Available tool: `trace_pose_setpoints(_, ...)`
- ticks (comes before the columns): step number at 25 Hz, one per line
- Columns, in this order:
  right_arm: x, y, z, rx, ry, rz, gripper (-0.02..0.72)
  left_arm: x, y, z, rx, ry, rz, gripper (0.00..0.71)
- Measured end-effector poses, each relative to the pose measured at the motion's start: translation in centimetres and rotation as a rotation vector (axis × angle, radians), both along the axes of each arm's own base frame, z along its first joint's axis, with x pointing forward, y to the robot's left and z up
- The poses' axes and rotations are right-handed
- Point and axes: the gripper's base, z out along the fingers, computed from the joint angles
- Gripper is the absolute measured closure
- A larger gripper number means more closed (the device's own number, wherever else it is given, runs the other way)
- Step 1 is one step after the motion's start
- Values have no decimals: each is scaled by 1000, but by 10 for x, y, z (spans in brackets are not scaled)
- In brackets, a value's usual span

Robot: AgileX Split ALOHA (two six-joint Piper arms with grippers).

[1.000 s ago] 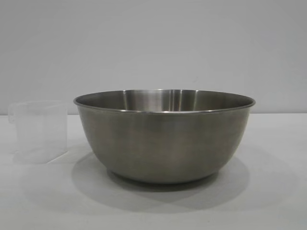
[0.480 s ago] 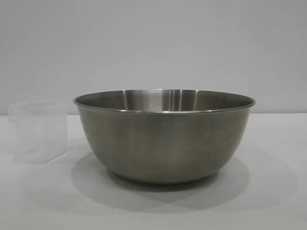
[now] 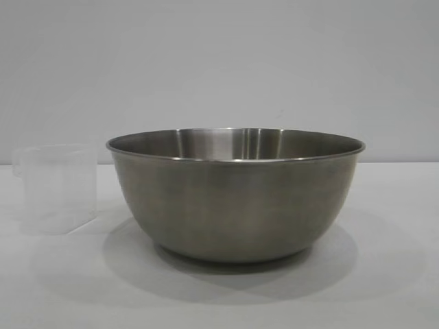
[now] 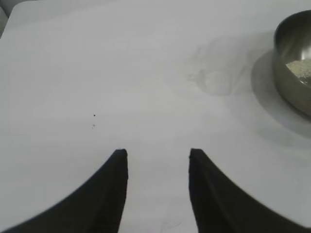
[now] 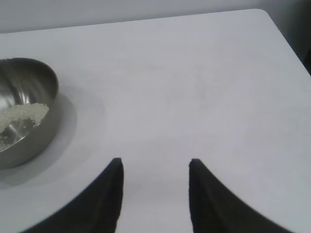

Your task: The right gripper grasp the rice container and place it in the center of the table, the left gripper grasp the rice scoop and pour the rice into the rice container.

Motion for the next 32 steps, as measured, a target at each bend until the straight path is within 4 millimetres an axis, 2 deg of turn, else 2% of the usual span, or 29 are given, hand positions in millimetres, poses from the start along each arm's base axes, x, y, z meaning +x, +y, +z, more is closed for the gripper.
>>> trace_pose_setpoints(32, 0, 2, 0, -54, -6, 54, 400, 0, 0, 0, 0, 0, 43, 435)
